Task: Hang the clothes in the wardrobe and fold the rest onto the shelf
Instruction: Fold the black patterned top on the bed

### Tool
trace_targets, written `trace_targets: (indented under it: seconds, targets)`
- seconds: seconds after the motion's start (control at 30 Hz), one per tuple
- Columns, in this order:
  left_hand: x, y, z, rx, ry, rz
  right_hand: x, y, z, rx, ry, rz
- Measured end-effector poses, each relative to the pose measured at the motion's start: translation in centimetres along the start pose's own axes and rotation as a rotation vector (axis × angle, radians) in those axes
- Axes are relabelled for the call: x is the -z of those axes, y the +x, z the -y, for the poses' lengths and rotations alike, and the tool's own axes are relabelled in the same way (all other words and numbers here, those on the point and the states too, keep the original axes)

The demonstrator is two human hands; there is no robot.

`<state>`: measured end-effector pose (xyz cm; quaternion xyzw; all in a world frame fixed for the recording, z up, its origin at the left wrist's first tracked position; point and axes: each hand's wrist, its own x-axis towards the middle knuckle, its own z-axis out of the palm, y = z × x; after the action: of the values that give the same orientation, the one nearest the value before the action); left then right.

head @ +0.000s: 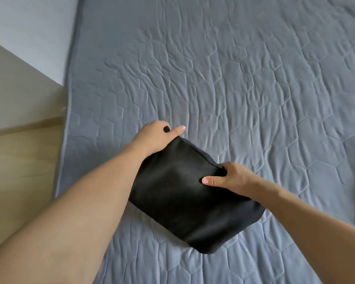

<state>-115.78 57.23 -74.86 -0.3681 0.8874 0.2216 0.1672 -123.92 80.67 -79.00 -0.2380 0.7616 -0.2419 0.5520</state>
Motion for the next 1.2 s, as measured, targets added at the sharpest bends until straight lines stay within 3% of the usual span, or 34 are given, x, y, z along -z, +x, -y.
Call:
trace_targets:
  seconds: [0.23,0.4,0.47,0.57,0.67,0.73,0.8,0.87,1.0,1.2]
  targets:
    - [4.7,-11.9,5.8,0.122,-0.227,-0.169,-0.4,-7.0,10.2,0.100,-0.292,0.210]
    - [8.2,-19.0,6.1,0.219,-0.261,-0.379,-1.2,-12.2,15.2,0.170,-0.344,0.204]
    - [10.9,-23.3,5.8,0.169,-0.250,-0.552,-1.3,-15.9,18.2,0.218,-0.421,0.175]
    - [15.6,-30.3,5.8,-0.104,-0.143,-0.708,-1.3,-21.8,22.7,0.310,-0.591,0.174]
    - [20.3,-39.0,6.4,-0.300,0.219,-0.638,-2.7,-28.6,28.3,0.472,-0.870,0.200]
    - [22.2,-43.5,6.4,-0.276,0.493,-0.455,-4.0,-32.4,31.7,0.586,-1.055,0.218]
    - [23.7,-47.9,6.3,-0.145,0.598,-0.268,-5.7,-36.3,34.9,0.693,-1.212,0.234]
    - [24.8,-52.3,5.9,-0.018,0.493,-0.194,-7.7,-40.0,37.7,0.793,-1.309,0.233]
    - [26.3,-58.6,6.0,0.180,0.115,-0.201,-11.5,-44.6,42.4,0.885,-1.396,0.187]
    - [30.9,-65.7,12.1,0.362,0.091,-0.360,-18.9,-46.8,49.8,0.926,-1.303,0.092]
